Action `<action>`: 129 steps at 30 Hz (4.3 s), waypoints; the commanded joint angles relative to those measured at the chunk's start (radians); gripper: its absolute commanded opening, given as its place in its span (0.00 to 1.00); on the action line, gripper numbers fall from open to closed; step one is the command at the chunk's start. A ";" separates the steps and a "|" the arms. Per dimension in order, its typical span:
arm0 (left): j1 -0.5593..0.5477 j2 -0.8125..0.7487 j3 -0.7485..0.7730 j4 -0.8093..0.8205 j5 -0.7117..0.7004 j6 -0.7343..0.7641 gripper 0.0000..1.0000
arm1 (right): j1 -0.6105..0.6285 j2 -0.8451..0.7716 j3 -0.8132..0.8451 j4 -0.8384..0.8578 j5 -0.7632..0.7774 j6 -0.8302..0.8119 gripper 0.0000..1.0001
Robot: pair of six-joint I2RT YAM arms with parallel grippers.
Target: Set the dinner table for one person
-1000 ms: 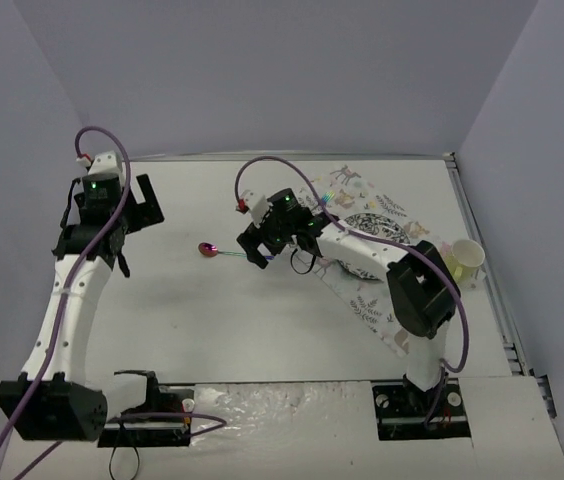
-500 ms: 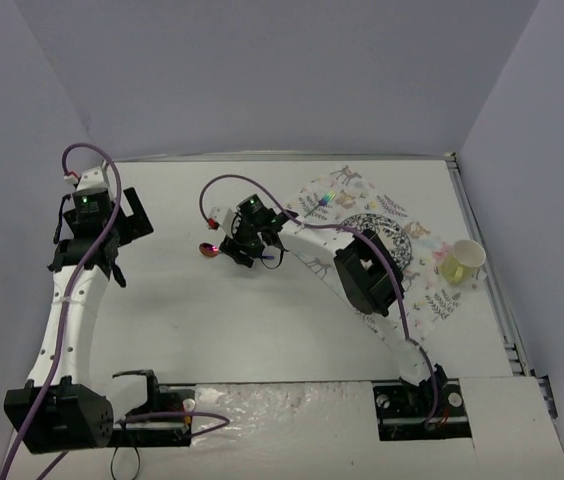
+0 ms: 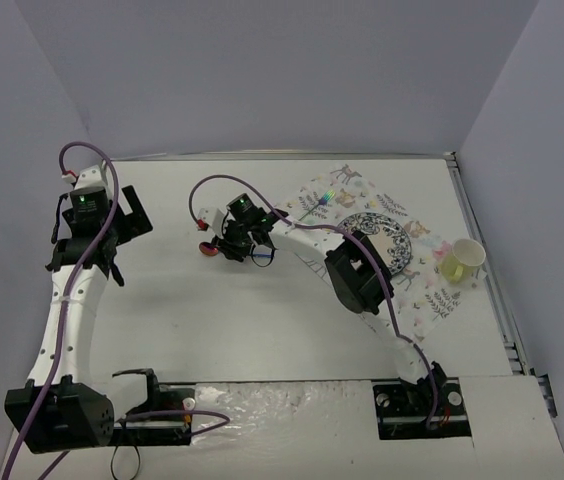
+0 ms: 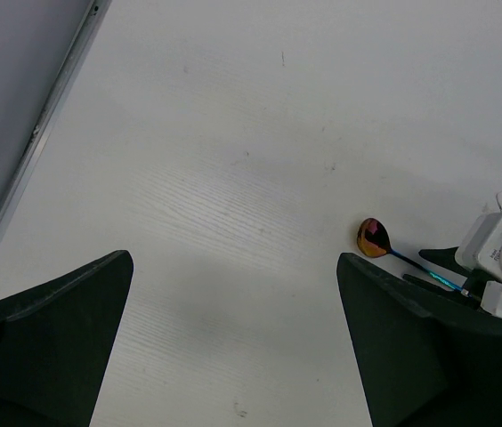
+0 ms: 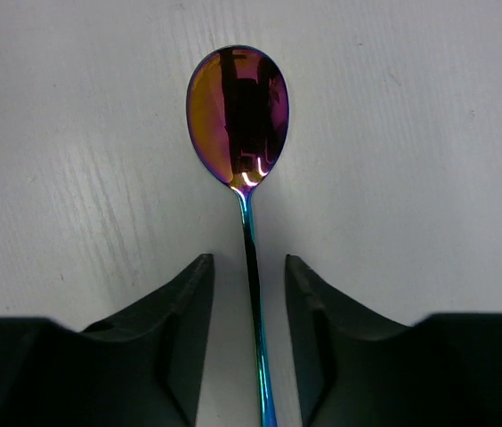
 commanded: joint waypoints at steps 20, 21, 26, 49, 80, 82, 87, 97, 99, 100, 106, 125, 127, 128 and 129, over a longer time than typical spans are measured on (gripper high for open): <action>0.014 -0.054 0.007 0.069 0.005 -0.009 0.97 | 0.077 -0.476 -0.484 0.202 0.235 0.405 0.00; 0.014 -0.055 0.007 0.069 0.006 -0.010 0.97 | 0.077 -0.527 -0.542 0.234 0.288 0.455 0.00; 0.016 -0.062 0.004 0.072 0.006 -0.011 0.97 | 0.072 -0.804 -0.834 0.261 0.599 0.779 0.00; 0.016 -0.057 -0.002 0.075 0.032 -0.023 0.97 | -0.461 -1.333 -1.324 -0.069 0.913 1.469 0.00; 0.016 -0.070 -0.001 0.072 0.032 -0.020 0.97 | -0.769 -1.055 -1.293 0.008 0.768 1.200 0.00; 0.016 -0.070 -0.002 0.072 0.033 -0.020 0.97 | -0.766 -1.054 -1.286 0.007 0.768 1.197 0.00; 0.016 -0.069 -0.002 0.074 0.033 -0.019 0.97 | -0.762 -1.053 -1.276 0.002 0.766 1.185 0.00; 0.016 -0.070 -0.002 0.072 0.032 -0.017 0.97 | -0.745 -1.021 -1.231 -0.035 0.789 1.167 0.00; 0.016 -0.069 -0.002 0.074 0.032 -0.017 0.97 | -0.744 -1.003 -1.228 -0.036 0.784 1.166 0.00; 0.016 -0.069 -0.002 0.074 0.032 -0.017 0.97 | -0.746 -0.998 -1.226 -0.037 0.782 1.166 0.00; 0.016 -0.067 -0.002 0.074 0.033 -0.016 0.97 | -0.748 -0.970 -1.214 -0.041 0.781 1.167 0.00; 0.016 -0.070 0.000 0.074 0.040 -0.018 0.97 | -0.737 -1.155 -1.182 -0.105 0.787 1.145 0.45; 0.016 -0.070 0.000 0.073 0.043 -0.019 0.97 | -0.730 -1.228 -1.146 -0.142 0.775 1.137 0.49; 0.016 -0.070 0.000 0.074 0.044 -0.019 0.97 | -0.727 -1.275 -1.132 -0.156 0.768 1.130 0.50; 0.016 -0.070 0.000 0.074 0.044 -0.019 0.97 | -0.724 -1.328 -1.110 -0.164 0.763 1.116 0.55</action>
